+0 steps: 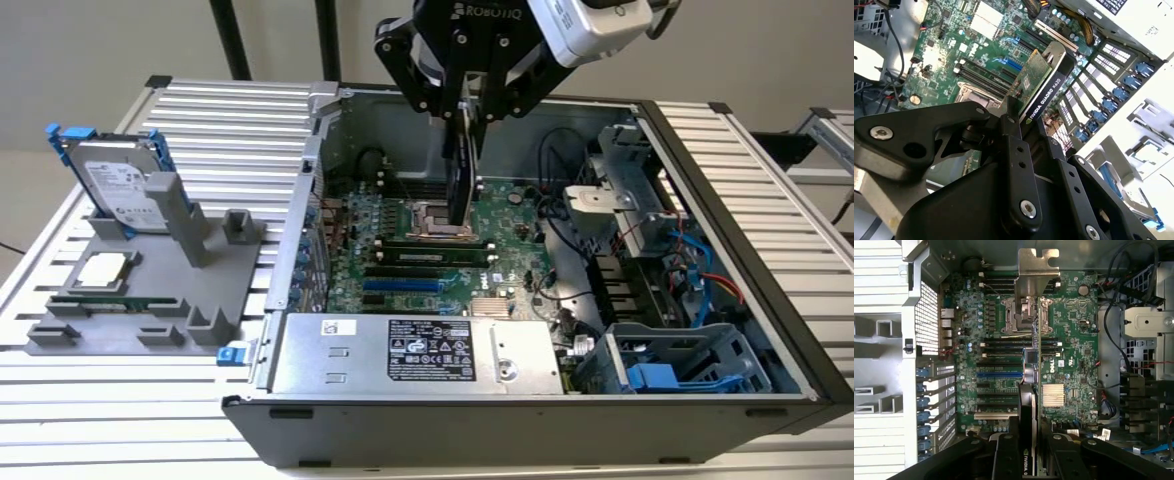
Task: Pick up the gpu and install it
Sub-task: 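Pick up the gpu and move the gpu toward the slot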
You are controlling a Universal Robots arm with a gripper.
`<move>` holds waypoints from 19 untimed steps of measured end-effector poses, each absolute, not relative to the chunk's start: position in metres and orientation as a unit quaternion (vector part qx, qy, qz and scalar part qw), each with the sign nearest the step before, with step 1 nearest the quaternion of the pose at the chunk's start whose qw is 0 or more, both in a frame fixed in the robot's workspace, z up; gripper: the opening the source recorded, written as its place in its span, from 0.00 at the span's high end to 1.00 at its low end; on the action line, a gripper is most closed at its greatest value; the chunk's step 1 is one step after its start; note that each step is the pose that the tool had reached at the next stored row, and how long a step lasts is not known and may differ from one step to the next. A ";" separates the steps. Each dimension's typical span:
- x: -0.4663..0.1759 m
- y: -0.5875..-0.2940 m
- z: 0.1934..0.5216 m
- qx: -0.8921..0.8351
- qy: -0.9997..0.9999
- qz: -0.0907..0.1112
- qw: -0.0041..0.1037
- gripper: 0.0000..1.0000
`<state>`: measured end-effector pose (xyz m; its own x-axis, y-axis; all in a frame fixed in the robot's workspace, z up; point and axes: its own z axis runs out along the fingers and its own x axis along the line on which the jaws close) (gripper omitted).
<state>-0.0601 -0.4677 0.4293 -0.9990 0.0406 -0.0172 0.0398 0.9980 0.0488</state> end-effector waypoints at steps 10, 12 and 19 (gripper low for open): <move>-0.059 -0.468 0.429 0.020 0.999 0.024 0.009 1.00; -0.059 -0.468 0.429 0.020 0.999 0.024 0.009 1.00; -0.059 -0.468 0.429 0.014 1.000 0.024 0.009 1.00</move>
